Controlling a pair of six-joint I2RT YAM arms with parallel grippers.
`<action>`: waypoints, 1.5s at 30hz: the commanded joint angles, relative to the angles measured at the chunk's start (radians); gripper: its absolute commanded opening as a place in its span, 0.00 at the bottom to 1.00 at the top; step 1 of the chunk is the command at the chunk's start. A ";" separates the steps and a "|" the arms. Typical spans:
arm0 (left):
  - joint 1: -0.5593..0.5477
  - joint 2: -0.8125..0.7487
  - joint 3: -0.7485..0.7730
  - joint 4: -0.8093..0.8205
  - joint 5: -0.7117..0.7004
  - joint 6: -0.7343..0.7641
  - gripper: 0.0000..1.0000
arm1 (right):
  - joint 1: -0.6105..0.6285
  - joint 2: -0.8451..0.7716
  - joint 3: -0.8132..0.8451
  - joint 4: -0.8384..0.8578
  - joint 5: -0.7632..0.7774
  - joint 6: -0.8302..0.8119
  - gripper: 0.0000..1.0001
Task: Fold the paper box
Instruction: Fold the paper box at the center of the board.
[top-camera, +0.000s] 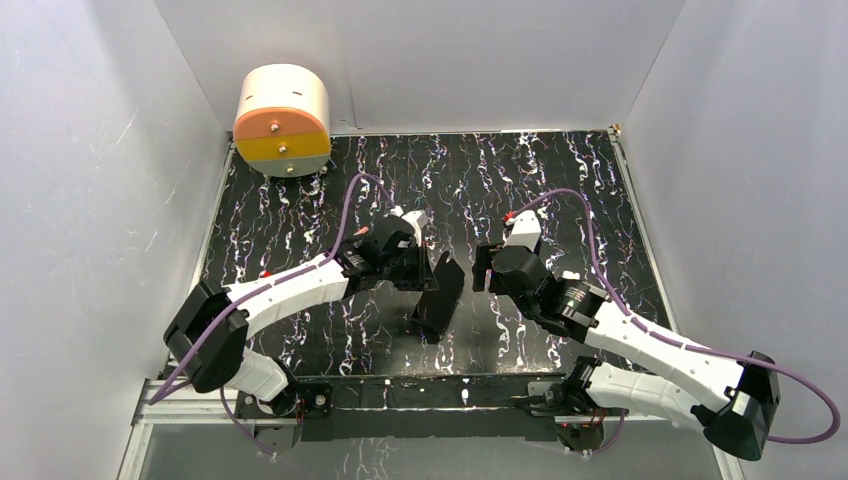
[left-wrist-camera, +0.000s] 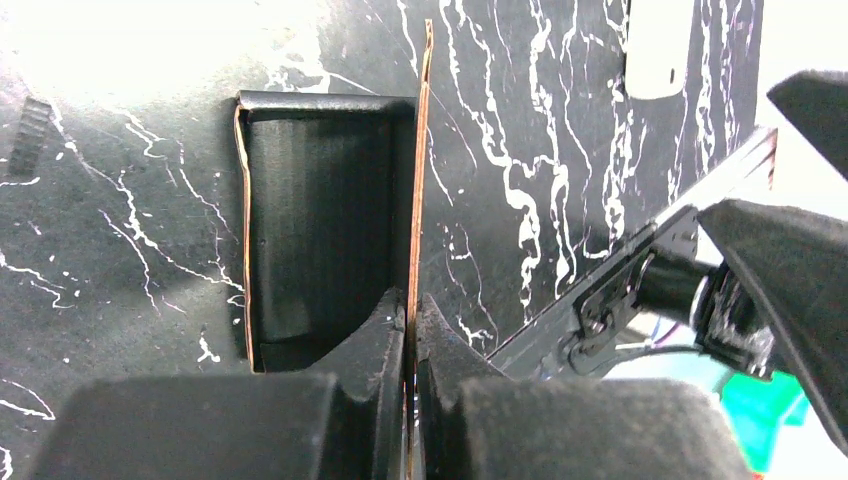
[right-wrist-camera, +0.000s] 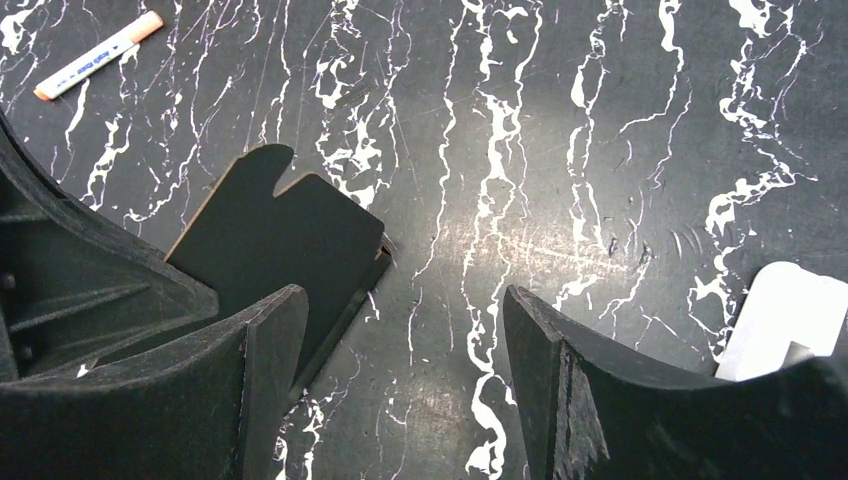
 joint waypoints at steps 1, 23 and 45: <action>-0.003 -0.041 0.005 0.003 -0.163 -0.178 0.00 | -0.001 -0.007 0.017 0.036 0.043 -0.043 0.80; -0.012 0.013 0.151 0.051 -0.490 -0.437 0.58 | -0.001 -0.041 -0.015 0.215 -0.229 -0.427 0.84; 0.261 -0.230 0.096 -0.158 -0.440 0.381 0.86 | -0.050 0.316 0.338 -0.159 -0.123 -0.143 0.73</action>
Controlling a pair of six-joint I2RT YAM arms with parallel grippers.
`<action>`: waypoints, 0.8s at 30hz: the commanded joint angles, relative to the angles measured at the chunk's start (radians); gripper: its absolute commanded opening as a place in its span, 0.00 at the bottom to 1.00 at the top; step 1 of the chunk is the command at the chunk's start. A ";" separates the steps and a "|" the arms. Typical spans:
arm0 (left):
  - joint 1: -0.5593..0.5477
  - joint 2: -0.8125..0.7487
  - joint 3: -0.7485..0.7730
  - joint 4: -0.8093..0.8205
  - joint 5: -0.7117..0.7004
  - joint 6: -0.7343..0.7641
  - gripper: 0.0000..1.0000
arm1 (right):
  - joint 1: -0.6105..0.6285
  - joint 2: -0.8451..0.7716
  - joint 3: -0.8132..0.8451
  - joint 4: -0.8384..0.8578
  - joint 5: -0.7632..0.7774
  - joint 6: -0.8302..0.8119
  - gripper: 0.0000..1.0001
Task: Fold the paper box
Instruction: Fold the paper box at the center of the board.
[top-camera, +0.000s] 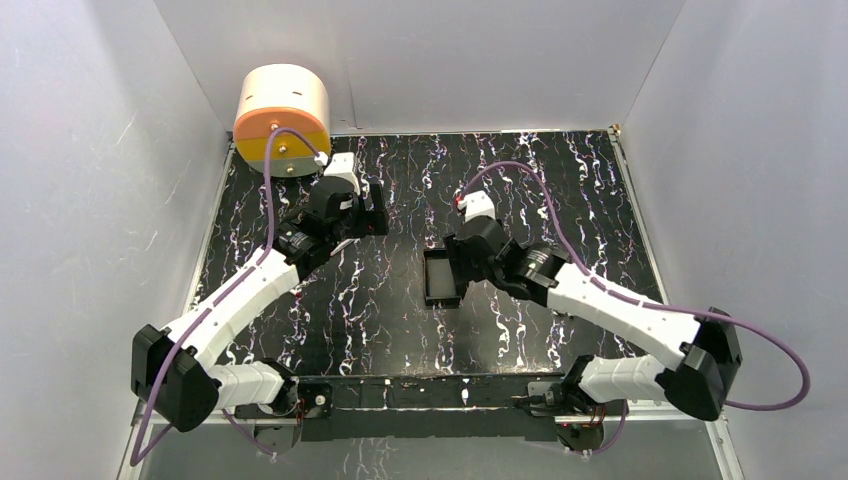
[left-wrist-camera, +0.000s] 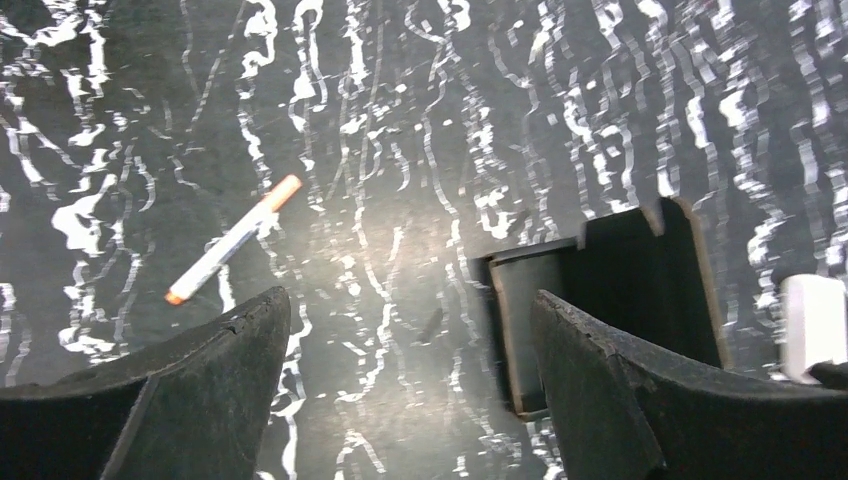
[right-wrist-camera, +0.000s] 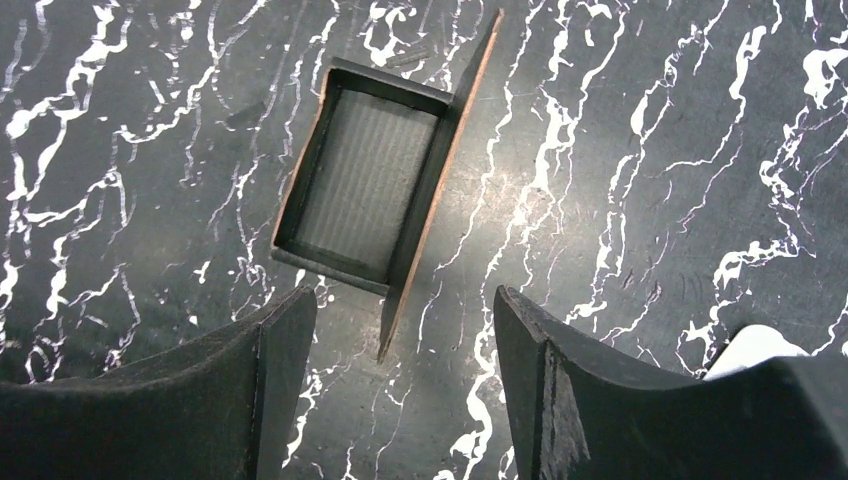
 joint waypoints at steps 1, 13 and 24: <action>0.027 -0.009 -0.022 -0.062 -0.021 0.175 0.86 | -0.063 0.064 0.076 -0.014 0.013 0.034 0.71; 0.042 -0.054 -0.046 -0.050 -0.081 0.229 0.86 | -0.159 0.254 0.154 0.040 -0.161 -0.081 0.38; 0.076 -0.072 -0.052 -0.041 -0.043 0.254 0.86 | -0.322 0.325 0.253 0.061 -0.661 -0.591 0.03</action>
